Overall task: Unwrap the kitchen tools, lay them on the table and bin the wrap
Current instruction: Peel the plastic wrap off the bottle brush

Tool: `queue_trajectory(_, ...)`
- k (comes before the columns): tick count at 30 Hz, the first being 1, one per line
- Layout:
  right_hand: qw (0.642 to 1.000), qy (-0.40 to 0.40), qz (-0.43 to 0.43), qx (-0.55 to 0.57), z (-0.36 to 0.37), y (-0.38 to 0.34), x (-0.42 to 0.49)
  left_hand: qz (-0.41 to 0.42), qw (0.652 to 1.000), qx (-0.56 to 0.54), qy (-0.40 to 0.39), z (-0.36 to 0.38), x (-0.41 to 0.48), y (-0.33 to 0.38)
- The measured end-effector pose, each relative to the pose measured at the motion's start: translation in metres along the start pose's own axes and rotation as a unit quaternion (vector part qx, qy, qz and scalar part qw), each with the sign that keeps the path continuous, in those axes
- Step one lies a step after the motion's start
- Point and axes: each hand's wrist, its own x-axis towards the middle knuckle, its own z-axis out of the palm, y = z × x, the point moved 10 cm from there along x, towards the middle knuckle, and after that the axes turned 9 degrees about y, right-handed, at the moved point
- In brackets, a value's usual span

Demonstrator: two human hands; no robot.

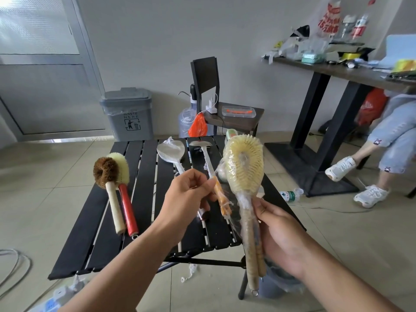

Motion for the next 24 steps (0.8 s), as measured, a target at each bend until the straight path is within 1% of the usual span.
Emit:
queue_trajectory(2,1.000,-0.004,-0.003,-0.007,0.000,-0.001,0.000,-0.037,0.998,-0.039,-0.013,0.005,0.001,-0.007)
queue_trajectory(4,1.000,-0.007,-0.007,-0.016,0.000,-0.001,-0.001,-0.047,0.994,-0.087,-0.048,0.014,0.001,-0.004)
queue_trajectory(5,1.000,-0.009,-0.008,-0.023,0.000,-0.001,-0.002,-0.040,0.992,-0.098,-0.063,0.017,0.000,0.000)
queue_trajectory(7,0.999,-0.011,-0.005,-0.040,-0.002,0.002,-0.003,-0.008,0.995,-0.072,-0.072,0.017,0.002,0.009)
queue_trajectory(9,0.999,-0.011,0.002,-0.050,-0.003,0.006,-0.004,0.030,0.997,-0.039,-0.060,0.013,0.003,0.015)
queue_trajectory(12,0.999,-0.002,0.017,-0.049,-0.003,0.010,-0.004,0.068,0.995,-0.053,-0.039,0.004,0.007,0.022)
queue_trajectory(14,0.999,0.009,0.025,-0.042,-0.005,0.011,-0.004,0.075,0.996,-0.055,-0.020,-0.003,0.010,0.021)
queue_trajectory(16,0.999,0.027,0.029,-0.032,-0.009,0.010,-0.002,0.049,0.997,-0.063,0.013,-0.012,0.016,0.013)
queue_trajectory(19,0.999,0.024,0.023,-0.033,-0.009,0.008,-0.001,-0.033,0.992,-0.118,0.040,-0.018,0.017,-0.007)
queue_trajectory(21,0.999,0.008,0.010,-0.038,-0.004,0.007,-0.002,-0.079,0.983,-0.165,0.023,-0.010,0.014,-0.015)
queue_trajectory(22,0.999,0.004,-0.004,-0.043,-0.003,0.004,-0.002,-0.103,0.978,-0.181,0.001,-0.002,0.011,-0.018)
queue_trajectory(24,0.998,-0.011,-0.033,-0.053,0.003,-0.002,-0.004,-0.145,0.973,-0.162,-0.073,0.019,-0.001,-0.022)
